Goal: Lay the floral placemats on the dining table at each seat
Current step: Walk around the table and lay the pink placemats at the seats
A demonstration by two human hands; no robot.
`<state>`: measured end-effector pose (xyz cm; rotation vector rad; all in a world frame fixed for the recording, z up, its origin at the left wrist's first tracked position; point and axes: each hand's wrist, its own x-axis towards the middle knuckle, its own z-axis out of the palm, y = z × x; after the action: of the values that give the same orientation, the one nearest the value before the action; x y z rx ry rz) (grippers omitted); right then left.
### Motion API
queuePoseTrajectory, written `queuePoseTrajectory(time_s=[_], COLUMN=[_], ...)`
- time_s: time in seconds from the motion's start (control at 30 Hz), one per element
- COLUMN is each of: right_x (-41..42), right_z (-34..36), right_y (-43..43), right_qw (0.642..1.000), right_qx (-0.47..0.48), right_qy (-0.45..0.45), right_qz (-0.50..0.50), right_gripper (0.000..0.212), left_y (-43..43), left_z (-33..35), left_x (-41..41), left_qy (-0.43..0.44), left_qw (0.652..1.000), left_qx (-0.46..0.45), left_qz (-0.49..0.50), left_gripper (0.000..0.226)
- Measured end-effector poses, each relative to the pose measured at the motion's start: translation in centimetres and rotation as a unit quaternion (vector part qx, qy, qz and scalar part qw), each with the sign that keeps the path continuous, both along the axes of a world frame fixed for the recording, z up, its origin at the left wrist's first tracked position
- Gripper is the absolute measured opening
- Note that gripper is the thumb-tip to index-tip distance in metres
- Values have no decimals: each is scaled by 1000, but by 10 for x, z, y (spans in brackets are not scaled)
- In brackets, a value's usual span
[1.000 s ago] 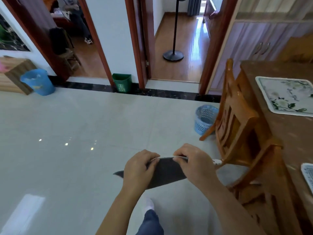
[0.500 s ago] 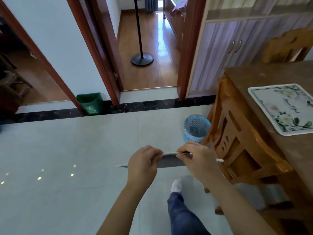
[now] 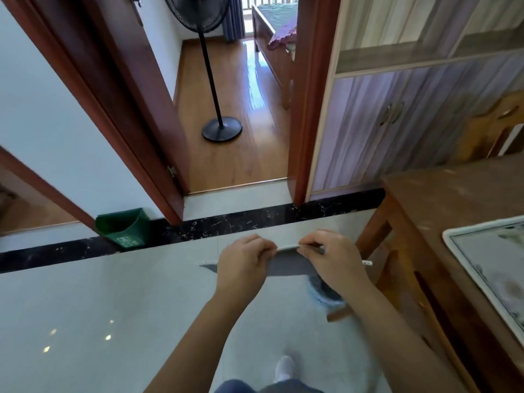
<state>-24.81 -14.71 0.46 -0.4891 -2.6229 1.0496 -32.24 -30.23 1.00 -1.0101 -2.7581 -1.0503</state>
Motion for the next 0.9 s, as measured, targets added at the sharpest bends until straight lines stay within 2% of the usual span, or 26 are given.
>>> queuePoseTrajectory(time_s=[0.13,0.27,0.47,0.57,0.67,0.77,0.9], right_x=[-50,-107,-222,-276,-313,-333,-342], right_z=[-5,-15,-7,6,15,18,21], right_y=[21,39,69,85,101,123,157], right_qw=[1000,999,998,998,996,989,976], right_qx=[-14,-12,-28,-13,19,12,27], right_qy=[-25,-34,-39,-36,-34,-41,-58], right_qz=[10,-22,-43,-50,-86,-142,-207], right_gripper=[2,3,14,11,12,13,9], left_y=[22,44,76,94,121,158,202], left_z=[-7,-19,-15,-9,-3,0,-4], left_x=[-56,-120,-246,-312,-364,-395,-414], left_qy=[-11,-24,-45,-68,-112,-149,-132], left_qw=[1000,999,994,989,979,966,949], left_qx=[5,1,8,10,21,26,34], left_qz=[-15,-41,-102,-132,-171,-208,-283], left_gripper=[11,10,14,11,10,9,13])
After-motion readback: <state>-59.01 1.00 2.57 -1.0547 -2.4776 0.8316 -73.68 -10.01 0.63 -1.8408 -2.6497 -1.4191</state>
